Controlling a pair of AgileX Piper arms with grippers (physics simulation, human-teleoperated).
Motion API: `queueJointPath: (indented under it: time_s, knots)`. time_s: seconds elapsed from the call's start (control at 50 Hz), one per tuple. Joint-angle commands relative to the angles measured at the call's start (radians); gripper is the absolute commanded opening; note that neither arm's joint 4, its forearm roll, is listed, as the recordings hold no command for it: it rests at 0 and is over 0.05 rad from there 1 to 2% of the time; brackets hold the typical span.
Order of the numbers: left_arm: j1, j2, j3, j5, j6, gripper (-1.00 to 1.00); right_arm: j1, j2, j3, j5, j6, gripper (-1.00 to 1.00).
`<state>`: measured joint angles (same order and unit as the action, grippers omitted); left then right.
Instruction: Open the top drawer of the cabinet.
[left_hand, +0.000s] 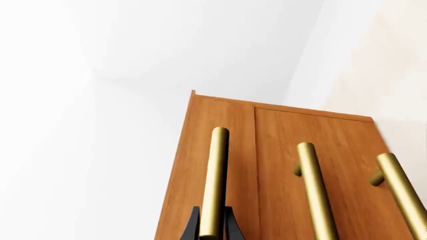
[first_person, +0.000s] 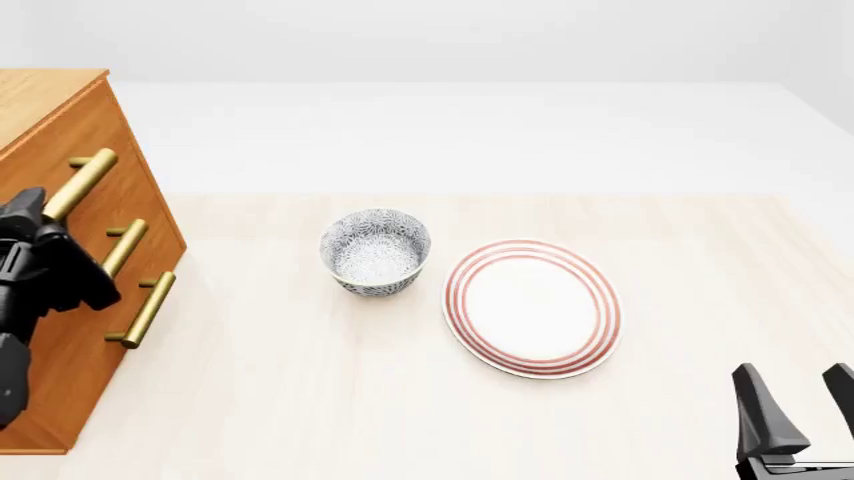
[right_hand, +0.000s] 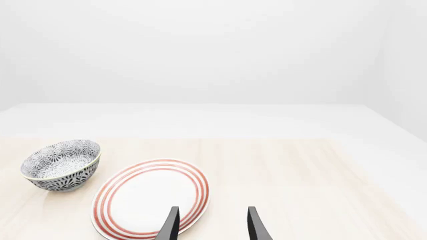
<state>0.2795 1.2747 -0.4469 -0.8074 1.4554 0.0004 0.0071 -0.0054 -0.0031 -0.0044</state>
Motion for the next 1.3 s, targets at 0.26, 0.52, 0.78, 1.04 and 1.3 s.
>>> queueJointPath:
  time_s: [0.26, 0.52, 0.78, 1.04, 1.3]
  knots:
    - [-0.067, -0.015, 0.059, -0.016, 0.037, -1.0, 0.0, 0.0, 0.0, 0.0, 0.0, 1.0]
    - [-0.105, -0.056, 0.057, 0.024, 0.044, -1.0, 0.0, 0.0, 0.0, 0.0, 0.0, 1.0]
    - [-0.144, -0.077, 0.083, 0.025, 0.05, -1.0, 0.0, 0.0, 0.0, 0.0, 0.0, 1.0]
    - [-0.174, -0.086, 0.087, 0.028, 0.05, -1.0, 0.0, 0.0, 0.0, 0.0, 0.0, 1.0]
    - [-0.205, -0.07, 0.095, 0.003, 0.043, -1.0, 0.0, 0.0, 0.0, 0.0, 0.0, 1.0]
